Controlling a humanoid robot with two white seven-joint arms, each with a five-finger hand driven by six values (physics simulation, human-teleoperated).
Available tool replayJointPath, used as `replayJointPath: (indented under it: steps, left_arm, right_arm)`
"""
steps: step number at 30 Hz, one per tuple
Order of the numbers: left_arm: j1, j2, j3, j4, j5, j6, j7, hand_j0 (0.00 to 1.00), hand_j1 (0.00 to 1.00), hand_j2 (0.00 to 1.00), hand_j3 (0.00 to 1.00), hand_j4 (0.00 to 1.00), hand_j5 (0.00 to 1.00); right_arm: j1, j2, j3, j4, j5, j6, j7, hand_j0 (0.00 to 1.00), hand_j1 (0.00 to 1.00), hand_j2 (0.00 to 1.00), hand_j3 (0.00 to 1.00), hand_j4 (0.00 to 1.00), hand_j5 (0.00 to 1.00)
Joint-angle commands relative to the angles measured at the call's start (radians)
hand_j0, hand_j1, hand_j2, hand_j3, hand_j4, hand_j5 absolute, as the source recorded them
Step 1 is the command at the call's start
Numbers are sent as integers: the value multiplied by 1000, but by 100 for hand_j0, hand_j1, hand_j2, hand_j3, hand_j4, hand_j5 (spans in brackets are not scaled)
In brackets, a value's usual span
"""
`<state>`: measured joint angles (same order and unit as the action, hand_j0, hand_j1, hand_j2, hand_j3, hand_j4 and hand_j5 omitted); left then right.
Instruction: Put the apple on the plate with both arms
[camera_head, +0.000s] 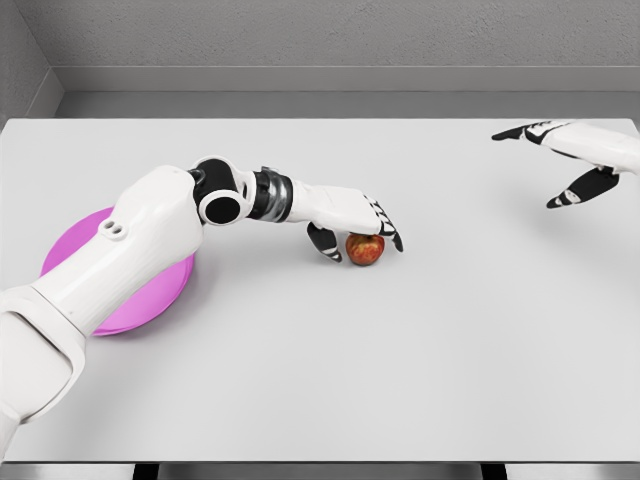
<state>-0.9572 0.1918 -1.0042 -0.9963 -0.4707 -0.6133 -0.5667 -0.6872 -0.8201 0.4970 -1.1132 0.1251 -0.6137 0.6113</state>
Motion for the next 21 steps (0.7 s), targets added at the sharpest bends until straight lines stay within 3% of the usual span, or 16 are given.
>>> replayJointPath:
  steps: [1,14,21]
  left_arm:
    - [0,0,0,-1,6,2,-1,74,74,74,74,74,74]
    - [0,0,-10,-4,4,2,-1,63,63,63,63,63,63]
    - [-8,15,-16,-33,15,2,-1,51,51,51,51,51,51]
  right_arm:
    - [0,-1,3,0,-7,3,0,100,100,100,100,100,100]
    - [-3,1,6,-10,-7,3,0,100,100,100,100,100,100]
    - [-3,1,6,-10,-7,3,0,100,100,100,100,100,100]
